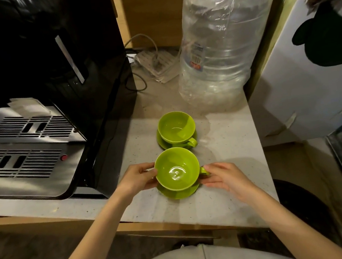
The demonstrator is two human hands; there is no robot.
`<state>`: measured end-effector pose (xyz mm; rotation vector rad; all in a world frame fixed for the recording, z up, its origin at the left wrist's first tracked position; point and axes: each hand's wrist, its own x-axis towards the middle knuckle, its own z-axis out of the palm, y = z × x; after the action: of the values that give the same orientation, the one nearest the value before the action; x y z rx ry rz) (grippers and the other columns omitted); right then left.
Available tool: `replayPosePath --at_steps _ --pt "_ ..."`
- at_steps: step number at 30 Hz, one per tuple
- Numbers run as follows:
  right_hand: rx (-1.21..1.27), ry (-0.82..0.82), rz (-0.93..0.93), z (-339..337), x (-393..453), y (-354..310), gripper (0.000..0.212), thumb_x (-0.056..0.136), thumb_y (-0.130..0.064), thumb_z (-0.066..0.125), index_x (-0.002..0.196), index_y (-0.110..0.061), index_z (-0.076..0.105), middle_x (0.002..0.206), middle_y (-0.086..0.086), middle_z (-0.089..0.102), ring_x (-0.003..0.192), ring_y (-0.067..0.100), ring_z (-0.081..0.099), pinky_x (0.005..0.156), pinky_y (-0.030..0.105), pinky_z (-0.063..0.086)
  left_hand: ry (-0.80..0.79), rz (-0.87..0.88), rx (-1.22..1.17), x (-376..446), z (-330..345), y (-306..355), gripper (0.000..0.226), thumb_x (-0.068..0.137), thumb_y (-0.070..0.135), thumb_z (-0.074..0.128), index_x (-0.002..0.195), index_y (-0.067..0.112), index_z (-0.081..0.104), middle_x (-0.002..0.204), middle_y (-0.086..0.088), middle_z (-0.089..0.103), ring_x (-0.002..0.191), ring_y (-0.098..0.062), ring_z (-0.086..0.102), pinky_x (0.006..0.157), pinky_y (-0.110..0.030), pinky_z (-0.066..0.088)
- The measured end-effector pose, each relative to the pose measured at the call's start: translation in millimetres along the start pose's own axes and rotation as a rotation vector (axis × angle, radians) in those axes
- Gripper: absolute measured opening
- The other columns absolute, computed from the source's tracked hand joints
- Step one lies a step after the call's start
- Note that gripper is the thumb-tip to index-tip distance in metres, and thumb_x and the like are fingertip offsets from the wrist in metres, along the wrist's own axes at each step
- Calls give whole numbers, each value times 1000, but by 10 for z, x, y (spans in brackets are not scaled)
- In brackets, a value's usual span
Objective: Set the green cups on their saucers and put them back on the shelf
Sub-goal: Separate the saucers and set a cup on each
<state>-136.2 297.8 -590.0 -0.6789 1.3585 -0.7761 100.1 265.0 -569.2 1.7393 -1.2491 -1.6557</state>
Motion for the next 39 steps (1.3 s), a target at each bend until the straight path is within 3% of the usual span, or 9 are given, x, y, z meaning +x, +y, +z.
replayPosePath --at_steps 3,5,12,15,19,24,27,32,39 --pt "-26 78 62 -32 35 9 32 94 -32 44 96 -5 61 87 19 68 76 29 68 65 32 57 69 -30 34 12 -55 -62 32 91 28 48 115 9 59 84 -4 69 75 -16 69 57 -17 55" --pt "-16 88 121 -56 48 23 31 96 -28 39 94 -4 59 84 19 68 72 28 68 59 31 57 104 -87 43 17 -99 -128 30 92 28 47 112 9 59 82 -9 70 70 -19 70 56 -20 56" --pt "-54 -49 144 -35 80 37 14 89 2 47 93 -4 59 83 21 71 66 23 73 61 31 61 -97 -148 -38 -6 -140 -258 22 85 19 59 103 8 61 89 -21 73 70 -22 72 66 -29 60" --pt "-111 -100 118 14 121 69 17 86 6 51 97 -4 59 87 19 69 62 16 73 60 25 60 -124 -147 -66 10 -62 -281 27 81 11 64 105 1 59 83 -22 73 63 -20 72 61 -27 60" --pt "-123 -60 71 59 167 125 15 83 3 59 97 -5 59 86 16 69 59 14 72 57 22 58 -24 -139 -66 28 82 -335 28 78 8 67 104 3 56 63 -15 71 48 -15 68 49 -23 57" --pt "-106 20 49 112 177 155 12 80 4 63 83 -5 56 62 9 70 48 15 69 49 23 57 6 -108 -79 29 102 -393 30 77 8 68 104 2 57 60 -11 72 50 -17 69 50 -24 58" --pt "-118 33 44 116 137 159 15 79 9 61 86 -2 54 64 13 67 44 14 67 45 22 55 -17 -115 -101 -9 118 -385 30 77 5 67 105 -1 56 58 -11 72 48 -17 68 49 -24 57" --pt "-117 12 14 -5 -34 110 13 77 7 64 86 -3 61 58 4 72 52 14 71 50 20 56 -114 -95 -97 -123 166 -281 32 78 2 65 108 -4 54 58 -9 72 49 -14 68 51 -22 57" --pt "-72 49 -123 -220 -412 -274 15 78 7 62 92 0 65 59 5 73 55 14 71 52 20 57 -198 36 -111 -316 251 224 27 78 4 64 103 2 54 68 -13 75 59 -18 71 57 -24 59"
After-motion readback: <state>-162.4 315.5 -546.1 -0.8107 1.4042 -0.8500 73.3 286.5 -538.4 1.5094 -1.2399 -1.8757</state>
